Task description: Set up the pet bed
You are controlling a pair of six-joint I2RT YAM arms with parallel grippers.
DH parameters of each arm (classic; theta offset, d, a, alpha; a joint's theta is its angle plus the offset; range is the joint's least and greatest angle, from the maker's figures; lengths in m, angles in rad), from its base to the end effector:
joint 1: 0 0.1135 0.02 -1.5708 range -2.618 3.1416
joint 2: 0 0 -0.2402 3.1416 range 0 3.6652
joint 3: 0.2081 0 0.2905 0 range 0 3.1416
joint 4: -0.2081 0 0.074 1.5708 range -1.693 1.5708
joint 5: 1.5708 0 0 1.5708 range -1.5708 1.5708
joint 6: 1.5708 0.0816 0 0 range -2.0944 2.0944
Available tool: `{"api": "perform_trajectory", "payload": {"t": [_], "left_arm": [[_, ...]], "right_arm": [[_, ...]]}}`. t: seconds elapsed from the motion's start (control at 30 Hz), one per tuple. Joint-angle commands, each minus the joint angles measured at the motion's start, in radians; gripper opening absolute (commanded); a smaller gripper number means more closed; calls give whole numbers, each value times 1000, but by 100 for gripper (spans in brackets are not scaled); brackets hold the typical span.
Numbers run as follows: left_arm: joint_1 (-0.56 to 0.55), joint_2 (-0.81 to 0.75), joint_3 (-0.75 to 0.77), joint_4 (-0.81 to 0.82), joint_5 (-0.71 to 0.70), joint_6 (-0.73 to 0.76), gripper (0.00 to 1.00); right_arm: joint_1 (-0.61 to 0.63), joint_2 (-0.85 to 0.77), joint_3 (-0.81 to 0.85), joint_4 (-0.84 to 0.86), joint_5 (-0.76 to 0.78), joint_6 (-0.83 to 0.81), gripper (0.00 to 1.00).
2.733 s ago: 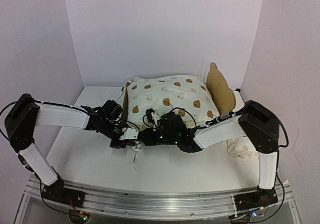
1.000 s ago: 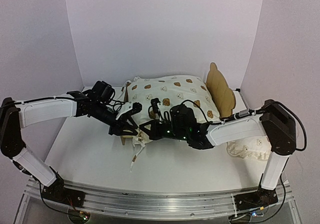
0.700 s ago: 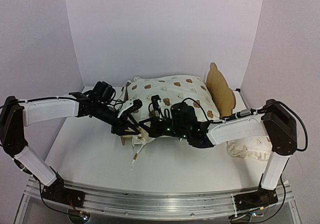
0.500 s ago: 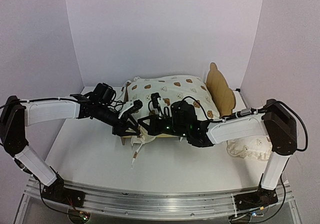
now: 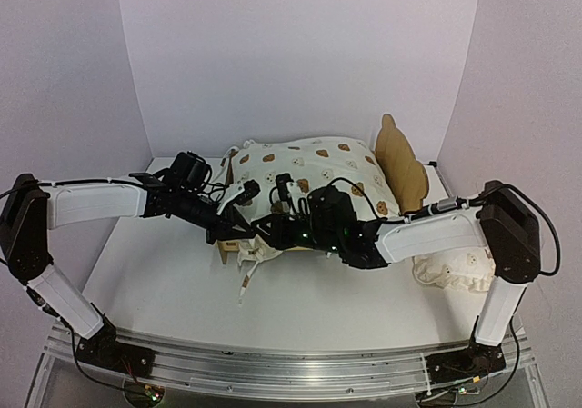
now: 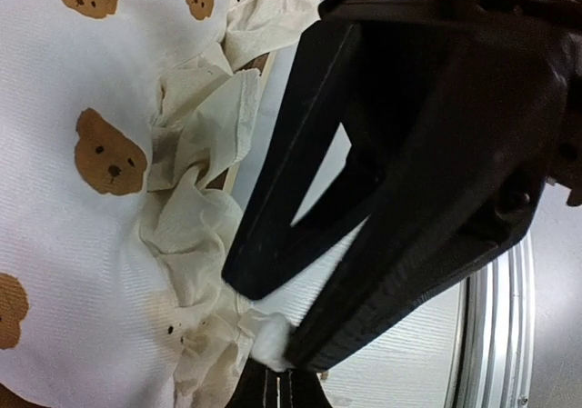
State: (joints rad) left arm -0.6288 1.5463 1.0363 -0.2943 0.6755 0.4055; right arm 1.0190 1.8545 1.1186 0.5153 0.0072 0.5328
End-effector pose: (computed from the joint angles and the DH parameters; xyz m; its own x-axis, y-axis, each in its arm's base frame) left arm 0.2829 -0.2689 0.1681 -0.2159 0.5377 -0.8151 0.9739 0.1784 -0.1403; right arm 0.2574 0.4170 0.1637 -0.5295 0.1088 -0.8413 -0.6721 0.5514 0.4943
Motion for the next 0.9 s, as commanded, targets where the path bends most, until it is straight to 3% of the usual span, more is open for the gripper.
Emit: {"api": "perform_trajectory", "payload": {"t": [0.0, 0.17, 0.5, 0.63, 0.73, 0.8, 0.87], "left_arm": [[8, -20, -3, 39, -28, -10, 0], [7, -24, -13, 48, -33, 2, 0], [8, -37, -18, 54, -39, 8, 0], [8, -41, -20, 54, -41, 6, 0], [7, -42, -15, 54, -49, 1, 0], [8, -45, -2, 49, -72, -4, 0], [19, -51, 29, 22, -117, 1, 0]], "right_arm": [[78, -12, -56, -118, 155, -35, 46], [179, 64, -66, -46, 220, -35, 66], [224, 325, 87, 9, 456, 156, 75], [225, 400, 151, 8, 511, 146, 76], [225, 440, 170, 7, 544, 173, 63], [225, 445, 150, 1, 567, 200, 34], [225, 434, 107, -3, 589, 220, 11]]}}
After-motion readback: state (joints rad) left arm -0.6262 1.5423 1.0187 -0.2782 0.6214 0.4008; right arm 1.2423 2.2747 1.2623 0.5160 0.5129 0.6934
